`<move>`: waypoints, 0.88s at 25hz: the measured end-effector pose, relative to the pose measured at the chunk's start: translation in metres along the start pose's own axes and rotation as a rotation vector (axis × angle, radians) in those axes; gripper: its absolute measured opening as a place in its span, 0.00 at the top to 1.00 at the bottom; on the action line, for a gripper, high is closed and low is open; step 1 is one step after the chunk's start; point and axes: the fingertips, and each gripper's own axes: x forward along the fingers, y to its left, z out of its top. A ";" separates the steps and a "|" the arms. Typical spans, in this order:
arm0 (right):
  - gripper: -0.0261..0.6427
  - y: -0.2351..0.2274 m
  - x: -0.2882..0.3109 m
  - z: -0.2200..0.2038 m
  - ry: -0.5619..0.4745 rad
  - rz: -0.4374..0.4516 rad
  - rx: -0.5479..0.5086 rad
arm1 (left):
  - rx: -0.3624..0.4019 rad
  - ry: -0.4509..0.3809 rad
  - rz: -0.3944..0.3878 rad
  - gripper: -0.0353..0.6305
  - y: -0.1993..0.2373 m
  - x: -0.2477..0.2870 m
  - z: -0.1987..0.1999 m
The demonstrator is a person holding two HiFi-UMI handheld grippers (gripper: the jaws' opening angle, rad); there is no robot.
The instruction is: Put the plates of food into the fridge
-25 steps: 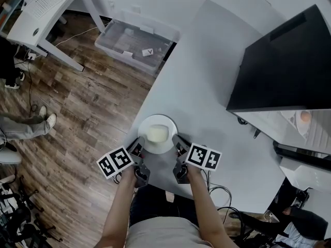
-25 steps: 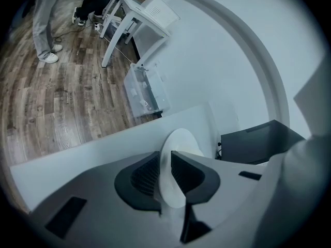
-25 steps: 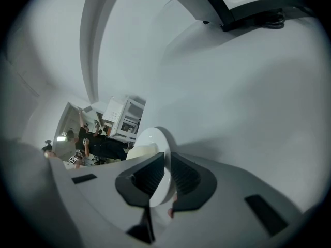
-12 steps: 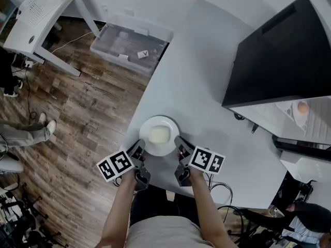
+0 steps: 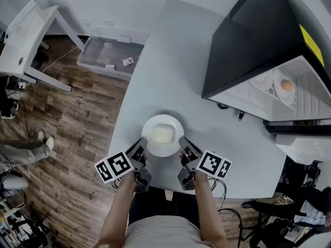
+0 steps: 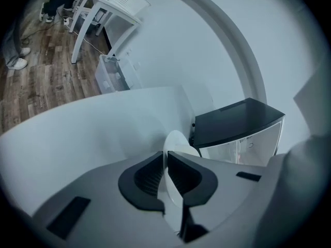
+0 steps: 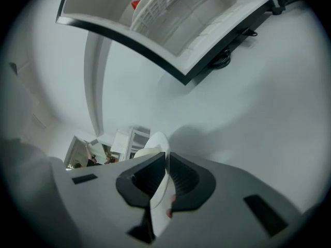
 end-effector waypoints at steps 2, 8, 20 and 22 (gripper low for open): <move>0.91 -0.004 -0.014 0.008 -0.032 0.006 0.017 | 0.017 0.016 -0.015 0.90 -0.013 0.005 -0.008; 0.91 -0.025 -0.060 0.035 -0.110 0.029 0.070 | 0.058 0.059 -0.054 0.90 -0.053 0.026 -0.041; 0.91 -0.072 -0.139 0.094 -0.174 0.051 0.093 | 0.084 0.067 -0.107 0.90 -0.126 0.068 -0.112; 0.91 -0.081 -0.150 0.104 -0.187 0.046 0.090 | 0.090 0.069 -0.116 0.90 -0.137 0.076 -0.122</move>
